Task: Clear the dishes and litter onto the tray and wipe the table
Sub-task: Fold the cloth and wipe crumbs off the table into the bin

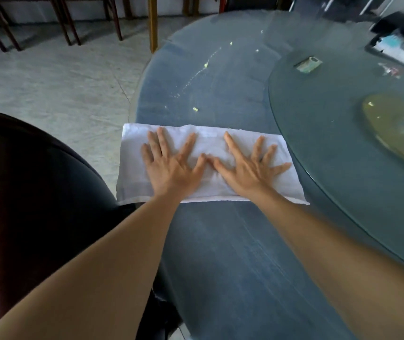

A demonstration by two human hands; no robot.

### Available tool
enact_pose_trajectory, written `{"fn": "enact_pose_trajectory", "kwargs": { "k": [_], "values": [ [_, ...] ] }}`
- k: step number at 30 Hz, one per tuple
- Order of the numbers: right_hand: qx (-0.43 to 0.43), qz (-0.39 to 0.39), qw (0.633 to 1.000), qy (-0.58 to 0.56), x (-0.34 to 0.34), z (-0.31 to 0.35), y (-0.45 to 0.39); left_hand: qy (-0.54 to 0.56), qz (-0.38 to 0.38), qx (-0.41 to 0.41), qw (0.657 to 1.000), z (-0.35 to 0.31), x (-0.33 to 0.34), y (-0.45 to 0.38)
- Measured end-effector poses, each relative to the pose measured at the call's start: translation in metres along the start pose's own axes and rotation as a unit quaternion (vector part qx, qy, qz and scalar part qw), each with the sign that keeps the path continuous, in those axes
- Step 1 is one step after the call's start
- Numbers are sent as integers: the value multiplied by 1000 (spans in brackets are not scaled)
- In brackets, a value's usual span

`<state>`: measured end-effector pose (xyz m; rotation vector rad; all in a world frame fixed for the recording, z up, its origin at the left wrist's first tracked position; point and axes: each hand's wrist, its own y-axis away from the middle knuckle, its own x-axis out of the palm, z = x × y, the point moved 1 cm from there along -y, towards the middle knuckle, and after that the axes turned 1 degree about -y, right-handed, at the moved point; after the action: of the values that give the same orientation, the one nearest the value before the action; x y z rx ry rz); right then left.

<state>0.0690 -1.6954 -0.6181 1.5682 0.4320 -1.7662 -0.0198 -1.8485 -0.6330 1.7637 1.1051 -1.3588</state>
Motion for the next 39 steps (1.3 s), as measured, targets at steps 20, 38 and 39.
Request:
{"fn": "enact_pose_trajectory", "kwargs": {
  "k": [20, 38, 39],
  "values": [
    [-183, 45, 981, 46, 0, -223, 207, 21, 29, -31, 999, -124, 30, 303],
    [-244, 64, 962, 101, -12, -410, 373, 51, 47, -160, 985, -270, 59, 537],
    [-232, 62, 966, 94, -11, -406, 373, 53, 45, -175, 982, -271, 59, 535]
  ]
}}
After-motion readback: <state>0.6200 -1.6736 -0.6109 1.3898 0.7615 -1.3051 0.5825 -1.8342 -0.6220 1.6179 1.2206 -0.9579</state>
